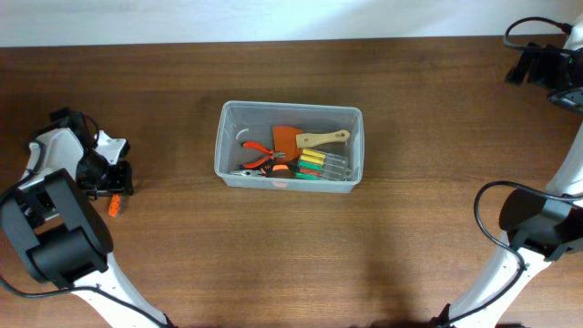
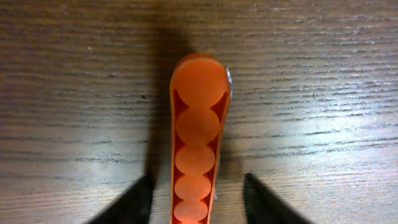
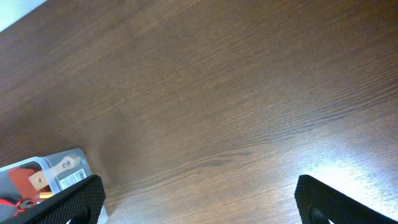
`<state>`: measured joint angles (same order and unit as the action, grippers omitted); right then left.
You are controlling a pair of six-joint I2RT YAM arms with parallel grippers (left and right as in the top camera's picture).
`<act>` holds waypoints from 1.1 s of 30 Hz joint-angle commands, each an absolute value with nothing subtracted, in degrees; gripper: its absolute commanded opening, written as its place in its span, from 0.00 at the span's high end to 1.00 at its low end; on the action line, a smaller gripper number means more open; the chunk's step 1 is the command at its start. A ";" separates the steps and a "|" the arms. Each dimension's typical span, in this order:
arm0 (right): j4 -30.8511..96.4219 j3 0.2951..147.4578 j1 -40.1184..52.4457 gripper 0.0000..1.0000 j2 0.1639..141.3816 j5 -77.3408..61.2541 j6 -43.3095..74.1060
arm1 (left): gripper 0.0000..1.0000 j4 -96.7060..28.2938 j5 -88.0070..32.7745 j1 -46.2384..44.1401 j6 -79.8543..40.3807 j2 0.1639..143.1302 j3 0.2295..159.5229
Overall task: Pack container
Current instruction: 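Grasp the orange bit holder strip with the left gripper and lift, then lower the bit holder strip into the container and release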
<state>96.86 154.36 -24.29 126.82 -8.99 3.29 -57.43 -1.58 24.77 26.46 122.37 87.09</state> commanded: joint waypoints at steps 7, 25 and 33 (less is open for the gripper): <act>96.68 154.17 -24.45 0.02 127.13 -9.50 3.90 | 0.92 -59.94 -2.50 24.82 26.35 121.97 86.85; 96.68 154.17 -24.45 0.01 127.13 -9.50 3.90 | 0.98 -85.45 -10.96 3.99 40.38 113.54 130.23; 96.68 154.17 -24.45 0.02 127.13 -9.50 3.90 | 0.98 -84.27 -9.56 -15.57 65.01 117.54 127.68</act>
<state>96.86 154.36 -24.29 126.82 -8.99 3.27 -84.38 -9.45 -12.51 51.18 114.32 129.58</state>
